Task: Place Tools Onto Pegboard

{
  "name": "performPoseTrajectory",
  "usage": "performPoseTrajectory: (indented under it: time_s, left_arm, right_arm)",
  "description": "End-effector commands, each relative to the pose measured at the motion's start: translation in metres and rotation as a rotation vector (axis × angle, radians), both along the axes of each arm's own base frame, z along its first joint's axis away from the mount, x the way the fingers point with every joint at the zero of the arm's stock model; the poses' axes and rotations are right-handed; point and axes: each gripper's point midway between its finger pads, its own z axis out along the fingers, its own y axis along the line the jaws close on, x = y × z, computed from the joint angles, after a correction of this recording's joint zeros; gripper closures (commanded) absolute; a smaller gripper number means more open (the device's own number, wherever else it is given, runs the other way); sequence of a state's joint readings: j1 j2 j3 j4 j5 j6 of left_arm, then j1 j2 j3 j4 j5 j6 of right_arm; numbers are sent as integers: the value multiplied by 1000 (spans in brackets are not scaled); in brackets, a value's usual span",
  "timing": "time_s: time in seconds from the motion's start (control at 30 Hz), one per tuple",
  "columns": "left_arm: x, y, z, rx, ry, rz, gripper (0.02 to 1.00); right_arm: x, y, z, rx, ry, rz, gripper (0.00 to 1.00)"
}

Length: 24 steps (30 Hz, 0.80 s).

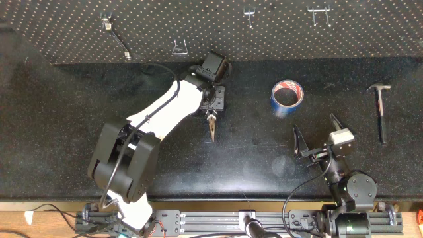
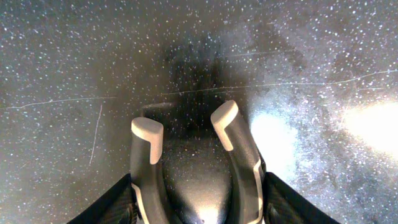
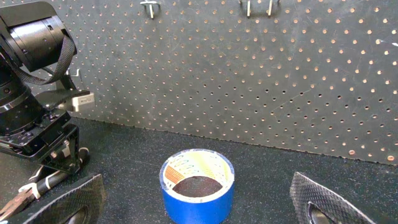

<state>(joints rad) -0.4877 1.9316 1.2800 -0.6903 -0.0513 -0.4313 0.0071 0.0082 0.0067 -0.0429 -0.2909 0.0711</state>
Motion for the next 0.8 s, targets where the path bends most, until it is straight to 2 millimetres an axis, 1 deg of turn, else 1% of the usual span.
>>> performPoseTrajectory:
  time_s: [0.03, 0.07, 0.13, 0.17, 0.2, 0.23, 0.27, 0.33, 0.4, 0.47, 0.5, 0.57, 0.6, 0.63, 0.7, 0.73, 0.77, 0.8]
  left_arm:
    - [-4, 2, -16, 14, 40, -3, 936]
    - [-4, 2, -16, 14, 40, -3, 991]
    - [-4, 2, -15, 18, 38, -2, 991]
    - [-4, 3, -12, 20, 33, -1, 993]
    - [-1, 7, 0, 33, 1, 5, 993]
    - [4, 13, 21, 52, -59, 17, 991]
    - [9, 21, 52, 63, -139, 36, 993]
    - [9, 31, 85, 75, -217, 54, 991]
    - [0, 46, 120, 97, -281, 76, 991]
    - [-15, 65, 148, 130, -343, 102, 991]
    - [-21, 73, 157, 140, -368, 112, 993]
    - [-38, 95, 174, 144, -445, 155, 991]
    - [-40, 100, 176, 134, -465, 171, 991]
    - [-41, 111, 178, 113, -511, 210, 993]
    - [-36, 126, 183, 67, -619, 277, 991]
    - [-29, 132, 187, 35, -699, 315, 991]
    - [-22, 135, 192, -2, -790, 343, 991]
    - [-14, 135, 198, -21, -876, 333, 993]
  right_arm:
    - [-1, 3, -1, 14, 5, 14, 25]
    - [-1, 3, -1, 14, 5, 14, 25]
    - [-1, 3, -1, 14, 5, 14, 25]
    - [-1, 3, -1, 14, 5, 13, 25]
    - [-1, 3, -1, 14, 5, 14, 25]
    - [-1, 3, -1, 14, 5, 14, 25]
    - [-1, 3, -1, 15, 5, 14, 25]
    - [-1, 3, -1, 14, 5, 14, 25]
    - [-1, 3, -1, 14, 5, 14, 25]
    - [-1, 3, -1, 15, 5, 13, 25]
    - [-1, 3, -1, 14, 5, 13, 25]
    - [-1, 3, -1, 14, 5, 14, 25]
    - [-1, 3, -1, 14, 5, 14, 25]
    - [-1, 3, -1, 14, 5, 14, 25]
    - [-1, 3, -1, 14, 5, 14, 25]
    - [-1, 3, -1, 14, 5, 14, 25]
    - [-1, 3, -1, 15, 5, 14, 25]
    - [-1, 3, -1, 14, 5, 14, 25]
